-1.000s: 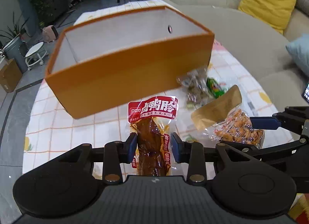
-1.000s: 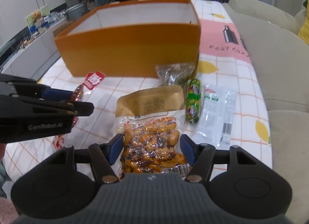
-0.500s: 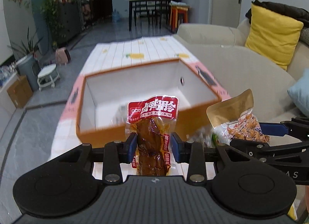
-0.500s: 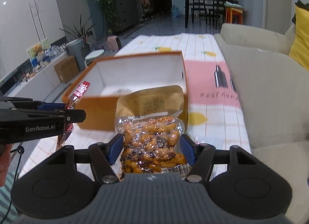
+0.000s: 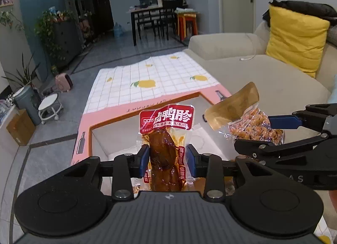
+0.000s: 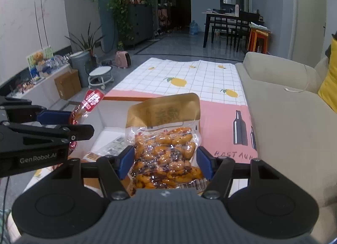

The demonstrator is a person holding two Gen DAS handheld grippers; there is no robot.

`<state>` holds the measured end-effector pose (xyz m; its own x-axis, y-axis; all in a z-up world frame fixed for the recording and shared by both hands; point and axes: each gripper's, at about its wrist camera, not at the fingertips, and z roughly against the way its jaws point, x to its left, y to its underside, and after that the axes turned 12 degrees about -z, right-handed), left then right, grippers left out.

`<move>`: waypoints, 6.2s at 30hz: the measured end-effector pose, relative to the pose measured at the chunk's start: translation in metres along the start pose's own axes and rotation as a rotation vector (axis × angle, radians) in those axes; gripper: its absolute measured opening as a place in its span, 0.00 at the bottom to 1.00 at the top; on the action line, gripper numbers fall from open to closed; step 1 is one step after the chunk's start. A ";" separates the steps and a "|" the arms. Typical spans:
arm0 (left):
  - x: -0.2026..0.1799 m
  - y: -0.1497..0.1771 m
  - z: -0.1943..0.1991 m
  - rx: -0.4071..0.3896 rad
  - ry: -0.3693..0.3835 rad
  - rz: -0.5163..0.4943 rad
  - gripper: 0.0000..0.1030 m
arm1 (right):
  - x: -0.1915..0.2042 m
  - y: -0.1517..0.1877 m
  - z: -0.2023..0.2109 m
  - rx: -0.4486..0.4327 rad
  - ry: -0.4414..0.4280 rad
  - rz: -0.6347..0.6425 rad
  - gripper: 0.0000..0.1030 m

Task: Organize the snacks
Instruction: 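Carry both packs into the orange box and open both tools, then withdraw both tools from the box toward the remaining snacks, then grasp the clear snack pack with the left tool while the right tool grasps the white packet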

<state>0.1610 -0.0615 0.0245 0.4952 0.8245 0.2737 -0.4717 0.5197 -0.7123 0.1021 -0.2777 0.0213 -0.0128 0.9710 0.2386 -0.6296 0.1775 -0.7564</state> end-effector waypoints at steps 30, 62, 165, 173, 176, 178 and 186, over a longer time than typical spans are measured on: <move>0.040 0.002 -0.138 0.323 0.016 -0.036 0.23 | 0.032 -0.027 -0.145 0.220 0.161 0.246 0.60; 0.042 -0.002 -0.087 0.252 -0.019 -0.031 0.55 | 0.032 -0.019 -0.115 0.223 0.140 0.198 0.61; -0.103 0.076 -0.101 0.248 0.198 0.154 0.51 | -0.083 0.146 -0.054 0.167 0.220 -0.099 0.55; -0.097 0.094 -0.078 0.295 0.171 0.154 0.50 | -0.078 0.149 -0.048 0.192 0.215 -0.085 0.51; -0.094 0.101 -0.071 0.312 0.163 0.165 0.50 | -0.074 0.153 -0.043 0.210 0.209 -0.078 0.50; -0.094 0.105 -0.066 0.318 0.162 0.171 0.49 | -0.073 0.155 -0.039 0.222 0.205 -0.078 0.50; -0.091 0.114 -0.050 0.339 0.161 0.207 0.46 | -0.072 0.161 -0.022 0.284 0.183 -0.114 0.46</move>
<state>0.0987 -0.0890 -0.1140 0.4597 0.8878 0.0238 -0.7729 0.4132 -0.4816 0.0188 -0.3152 -0.1308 0.1932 0.9647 0.1787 -0.8101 0.2596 -0.5257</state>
